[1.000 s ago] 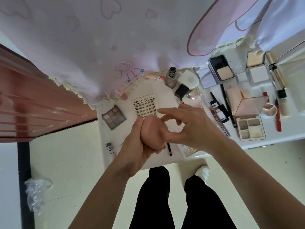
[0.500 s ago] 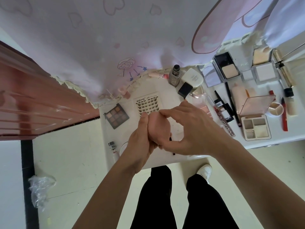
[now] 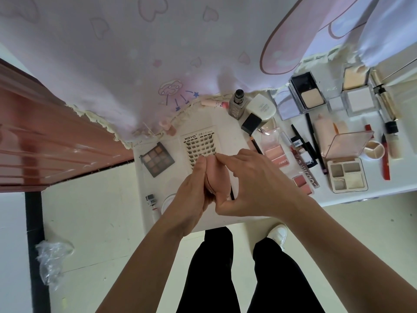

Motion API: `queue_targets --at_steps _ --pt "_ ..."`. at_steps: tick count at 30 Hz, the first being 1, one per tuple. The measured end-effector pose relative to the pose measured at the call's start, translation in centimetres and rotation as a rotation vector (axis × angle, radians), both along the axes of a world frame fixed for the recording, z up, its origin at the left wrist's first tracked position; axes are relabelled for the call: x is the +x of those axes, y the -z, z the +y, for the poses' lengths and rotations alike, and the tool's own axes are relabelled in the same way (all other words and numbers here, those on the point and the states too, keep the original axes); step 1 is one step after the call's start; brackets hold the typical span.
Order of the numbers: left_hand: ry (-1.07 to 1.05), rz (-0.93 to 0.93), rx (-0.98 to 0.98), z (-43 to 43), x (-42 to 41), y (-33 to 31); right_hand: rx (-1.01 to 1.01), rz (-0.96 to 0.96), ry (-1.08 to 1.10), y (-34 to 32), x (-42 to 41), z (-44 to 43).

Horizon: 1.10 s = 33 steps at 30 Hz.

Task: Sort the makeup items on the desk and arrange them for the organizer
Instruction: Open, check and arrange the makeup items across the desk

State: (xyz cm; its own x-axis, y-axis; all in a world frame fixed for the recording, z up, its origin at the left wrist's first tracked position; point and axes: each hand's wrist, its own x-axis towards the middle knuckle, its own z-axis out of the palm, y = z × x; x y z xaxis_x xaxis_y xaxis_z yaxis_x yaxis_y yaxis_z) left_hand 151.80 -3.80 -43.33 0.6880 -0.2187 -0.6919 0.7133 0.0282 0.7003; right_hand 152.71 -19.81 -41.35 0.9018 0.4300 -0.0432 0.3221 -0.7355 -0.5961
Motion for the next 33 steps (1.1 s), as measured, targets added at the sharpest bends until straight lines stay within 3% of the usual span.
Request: queue_targets --at_steps 10,15,20,24,33 --pt "0.043 0.038 0.016 -0.3 0.1 -0.3 0.099 -0.007 0.036 2.3 0.9 -2.3" --pt "-0.122 0.154 -0.103 -0.6 1.1 -0.6 0.176 0.053 -0.048 2.1 0.1 -2.6" --pt "-0.044 0.229 -0.068 -0.1 2.1 -0.5 0.155 0.066 -0.060 2.7 -0.5 -2.3" --pt "0.074 0.147 0.039 0.9 2.4 0.1 0.196 0.100 -0.050 2.6 -0.5 -2.6" --pt "0.126 0.115 -0.195 1.0 1.8 -0.4 0.264 0.104 0.038 3.2 -0.6 -2.5"
